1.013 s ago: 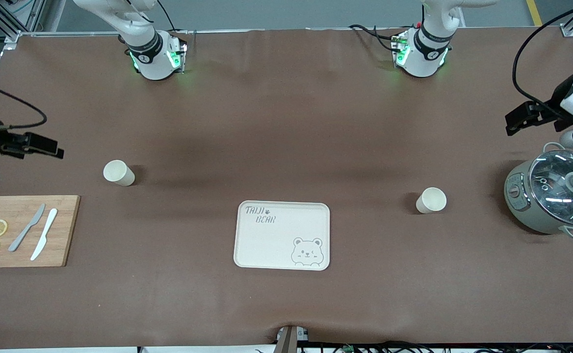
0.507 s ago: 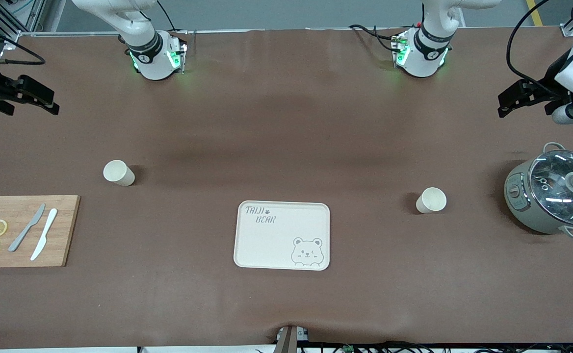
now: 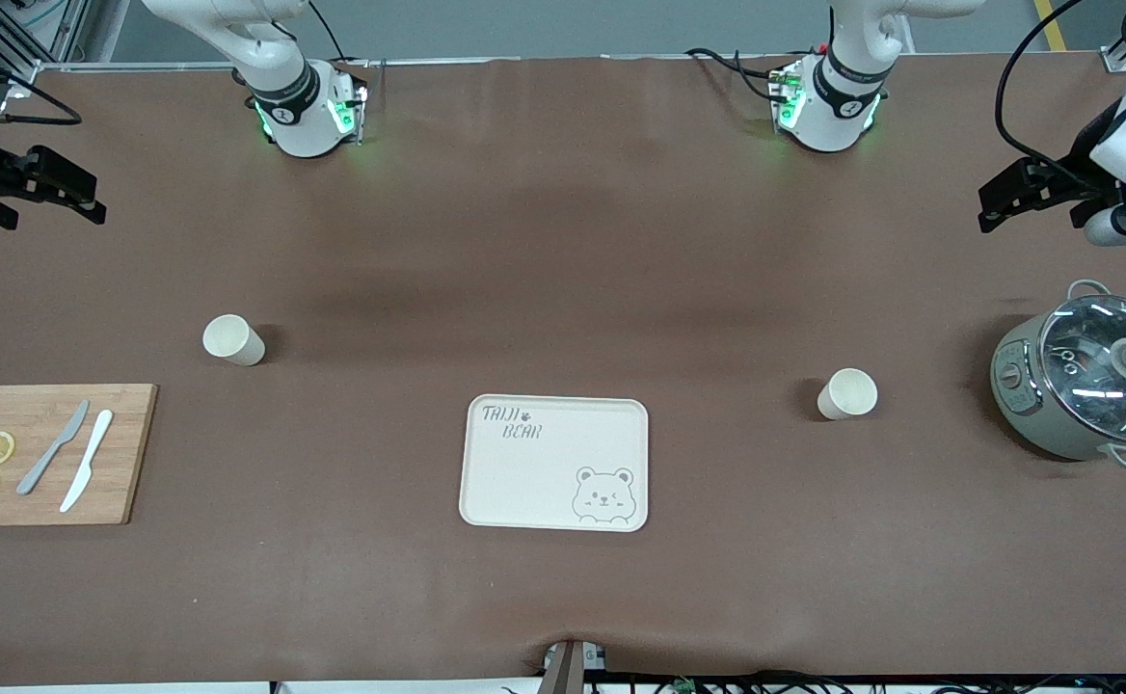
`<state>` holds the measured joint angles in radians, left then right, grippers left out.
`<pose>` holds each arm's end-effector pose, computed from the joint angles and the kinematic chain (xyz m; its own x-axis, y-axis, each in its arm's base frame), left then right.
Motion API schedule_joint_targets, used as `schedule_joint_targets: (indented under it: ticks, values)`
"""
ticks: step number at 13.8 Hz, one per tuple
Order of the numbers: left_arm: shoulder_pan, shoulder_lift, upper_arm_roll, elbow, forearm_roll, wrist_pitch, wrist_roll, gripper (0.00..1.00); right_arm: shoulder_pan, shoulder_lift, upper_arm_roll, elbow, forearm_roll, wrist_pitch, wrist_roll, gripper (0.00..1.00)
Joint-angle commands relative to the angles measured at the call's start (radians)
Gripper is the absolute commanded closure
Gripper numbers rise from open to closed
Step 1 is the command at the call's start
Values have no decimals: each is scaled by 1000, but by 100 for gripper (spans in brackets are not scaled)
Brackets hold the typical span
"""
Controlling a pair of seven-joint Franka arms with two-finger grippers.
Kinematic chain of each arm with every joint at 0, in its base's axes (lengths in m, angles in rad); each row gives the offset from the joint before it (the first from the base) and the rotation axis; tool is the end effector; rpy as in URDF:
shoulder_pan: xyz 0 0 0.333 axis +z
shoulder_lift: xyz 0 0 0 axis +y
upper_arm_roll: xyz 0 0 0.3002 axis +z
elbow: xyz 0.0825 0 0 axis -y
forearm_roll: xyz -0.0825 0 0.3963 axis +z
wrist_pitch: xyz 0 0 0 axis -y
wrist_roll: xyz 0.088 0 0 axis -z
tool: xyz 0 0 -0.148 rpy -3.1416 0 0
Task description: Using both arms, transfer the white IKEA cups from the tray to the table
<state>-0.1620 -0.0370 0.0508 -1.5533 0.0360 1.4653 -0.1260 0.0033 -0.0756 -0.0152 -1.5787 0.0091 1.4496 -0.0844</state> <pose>0.5402 -0.0542 0.5878 0.9988 0.0185 -0.0463 0.0166 -0.9991 -0.0402 0.5293 -0.0051 0.5952 0.9959 0.0737 -0.0524 0.0730 -0.9972 -0.0147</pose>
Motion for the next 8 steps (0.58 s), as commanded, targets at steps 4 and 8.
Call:
schedule_joint_targets:
  ticks: [4,8]
  values:
    - [-7,11,3,5,-22,6,12,0,-14,-23,8,3,-18,3,-17,0]
    - [-8,12,4,10,-19,6,2,0,-16,-23,3,9,-20,-6,-12,0]
